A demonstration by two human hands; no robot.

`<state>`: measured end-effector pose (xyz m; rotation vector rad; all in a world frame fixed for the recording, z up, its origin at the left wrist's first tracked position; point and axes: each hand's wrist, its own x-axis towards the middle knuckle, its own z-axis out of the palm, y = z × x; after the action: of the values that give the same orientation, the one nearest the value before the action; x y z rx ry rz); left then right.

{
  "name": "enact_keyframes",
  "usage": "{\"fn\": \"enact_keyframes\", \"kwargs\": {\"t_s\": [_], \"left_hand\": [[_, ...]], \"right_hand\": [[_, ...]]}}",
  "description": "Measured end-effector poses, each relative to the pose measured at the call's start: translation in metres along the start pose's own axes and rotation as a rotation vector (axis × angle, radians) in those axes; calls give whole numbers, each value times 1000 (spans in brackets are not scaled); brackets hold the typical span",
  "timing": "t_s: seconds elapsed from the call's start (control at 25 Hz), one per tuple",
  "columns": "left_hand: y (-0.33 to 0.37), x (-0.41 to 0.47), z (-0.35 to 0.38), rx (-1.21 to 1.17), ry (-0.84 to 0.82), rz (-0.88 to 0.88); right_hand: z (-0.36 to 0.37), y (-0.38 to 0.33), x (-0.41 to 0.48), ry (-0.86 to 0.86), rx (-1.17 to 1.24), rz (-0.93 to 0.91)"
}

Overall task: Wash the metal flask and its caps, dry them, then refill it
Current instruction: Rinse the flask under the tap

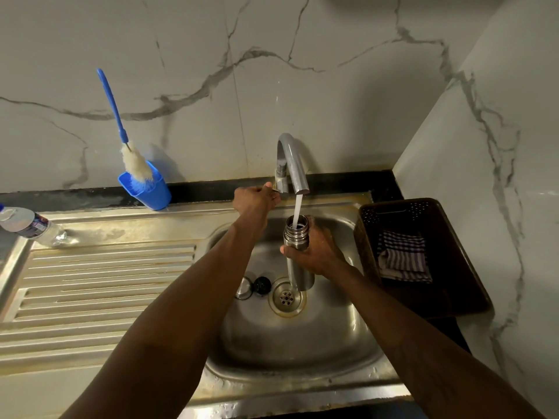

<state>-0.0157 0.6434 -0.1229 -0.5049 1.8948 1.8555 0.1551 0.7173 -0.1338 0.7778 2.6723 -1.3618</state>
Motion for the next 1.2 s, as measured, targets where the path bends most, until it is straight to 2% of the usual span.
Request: {"fn": "enact_keyframes", "kwargs": {"t_s": [0.2,0.32,0.44,0.52,0.68,0.8,1.0,1.08,1.2], "left_hand": [[6,-14,6,204,-52,235],[6,-11,6,300,-63,289],[7,-10,2,287,-78,284],[5,-8,2,300,-70,283],[4,-8,7,350,1,314],[2,-7,7,318,28,281],[3,-10,3,224,21,218],[4,-19,1,199,5,206],[-2,-25,-6,256,3,287]], "right_hand": [[6,-1,0,39,17,20],[5,-2,4,17,1,-13],[1,-4,5,55,49,6],[-1,-5,8,8,20,-24],[-7,-8,6,47,71,-2],[-9,-10,4,-24,-15,-85],[-9,-11,3,28,48,-52],[-11,-16,1,0,47,-58],[-9,-8,-1,-36,60,-47]]}}
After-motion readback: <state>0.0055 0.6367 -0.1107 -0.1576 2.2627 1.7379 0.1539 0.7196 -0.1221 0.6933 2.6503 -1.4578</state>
